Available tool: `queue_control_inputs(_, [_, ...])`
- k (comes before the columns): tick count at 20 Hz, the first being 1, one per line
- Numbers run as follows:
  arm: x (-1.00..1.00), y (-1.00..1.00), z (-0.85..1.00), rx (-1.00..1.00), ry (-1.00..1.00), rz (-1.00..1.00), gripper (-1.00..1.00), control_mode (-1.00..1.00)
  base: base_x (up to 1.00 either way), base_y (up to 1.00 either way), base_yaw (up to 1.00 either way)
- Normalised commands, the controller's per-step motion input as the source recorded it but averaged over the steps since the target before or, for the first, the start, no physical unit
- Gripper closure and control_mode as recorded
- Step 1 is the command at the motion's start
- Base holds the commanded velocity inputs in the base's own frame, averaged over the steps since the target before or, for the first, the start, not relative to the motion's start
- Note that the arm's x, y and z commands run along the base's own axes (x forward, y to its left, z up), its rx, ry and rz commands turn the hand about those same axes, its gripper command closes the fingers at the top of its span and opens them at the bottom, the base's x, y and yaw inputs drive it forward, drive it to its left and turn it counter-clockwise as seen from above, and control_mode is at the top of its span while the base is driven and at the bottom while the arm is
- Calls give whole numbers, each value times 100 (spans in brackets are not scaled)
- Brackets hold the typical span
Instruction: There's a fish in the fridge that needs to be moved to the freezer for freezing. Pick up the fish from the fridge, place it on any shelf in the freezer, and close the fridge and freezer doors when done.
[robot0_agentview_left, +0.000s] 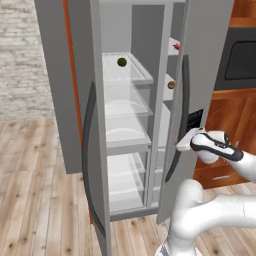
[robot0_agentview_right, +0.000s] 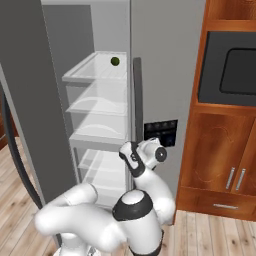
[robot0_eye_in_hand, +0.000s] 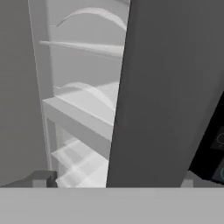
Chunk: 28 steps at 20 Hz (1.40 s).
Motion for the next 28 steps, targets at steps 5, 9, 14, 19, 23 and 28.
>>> queue_control_inputs(5, [32, 89, -5, 6, -2, 0, -100, -100, 0, 0, 0])
queue_control_inputs(9, [50, 86, -3, 12, 0, 0, -100, -100, 0, 0, 0])
queue_control_inputs(14, [63, 83, -2, 15, 0, 0, -100, -100, 0, 0, 0])
queue_control_inputs(19, [80, 71, -3, 9, 0, 0, -100, -100, 0, 0, 0])
queue_control_inputs(23, [85, 45, -4, 0, 0, 0, -100, -100, 0, 0, 0])
queue_control_inputs(28, [8, -6, 15, 0, 1, -1, -100, -100, 0, 0, 0])
